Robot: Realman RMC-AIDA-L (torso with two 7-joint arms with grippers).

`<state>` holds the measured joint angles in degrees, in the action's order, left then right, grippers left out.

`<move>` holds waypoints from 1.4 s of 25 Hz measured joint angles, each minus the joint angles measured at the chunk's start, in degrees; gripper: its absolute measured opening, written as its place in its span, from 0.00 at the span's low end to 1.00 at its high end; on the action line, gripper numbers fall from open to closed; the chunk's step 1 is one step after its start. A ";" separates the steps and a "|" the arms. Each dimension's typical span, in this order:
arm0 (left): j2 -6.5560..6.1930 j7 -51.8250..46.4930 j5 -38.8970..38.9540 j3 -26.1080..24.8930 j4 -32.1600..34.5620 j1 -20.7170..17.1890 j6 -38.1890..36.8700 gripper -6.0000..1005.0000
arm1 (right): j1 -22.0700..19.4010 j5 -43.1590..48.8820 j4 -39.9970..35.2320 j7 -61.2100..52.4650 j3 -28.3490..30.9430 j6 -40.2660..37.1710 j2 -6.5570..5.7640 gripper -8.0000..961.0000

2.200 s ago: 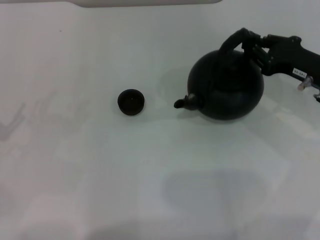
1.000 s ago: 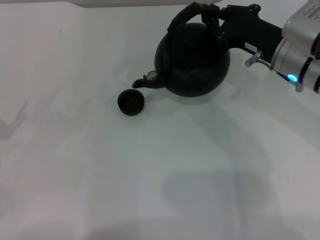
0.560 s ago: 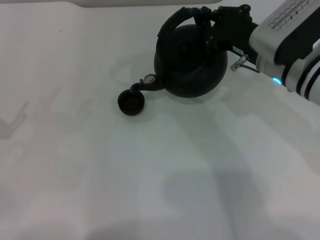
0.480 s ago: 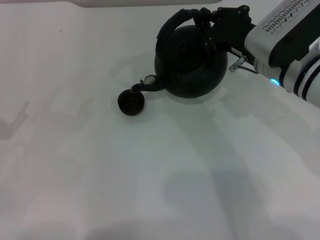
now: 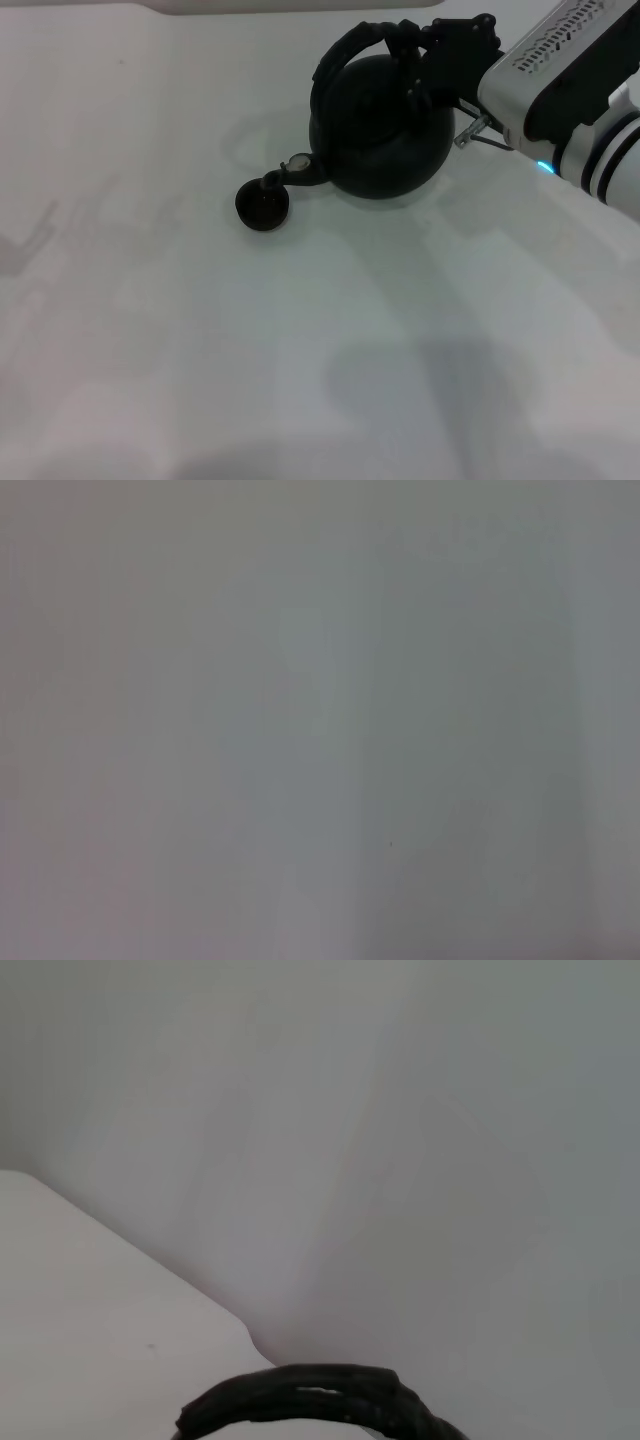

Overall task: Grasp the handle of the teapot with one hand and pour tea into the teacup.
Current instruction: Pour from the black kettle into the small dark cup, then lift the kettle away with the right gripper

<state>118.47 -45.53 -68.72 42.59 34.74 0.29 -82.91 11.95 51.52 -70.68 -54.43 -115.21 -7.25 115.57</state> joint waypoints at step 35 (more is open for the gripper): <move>0.00 0.09 -0.97 -0.22 -1.34 2.18 0.82 0.87 | 1.38 8.96 -5.96 1.74 -11.75 20.10 0.08 0.14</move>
<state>118.47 -45.44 -69.70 42.36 33.40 2.47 -82.09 13.33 60.48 -76.63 -52.69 -126.96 12.86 115.65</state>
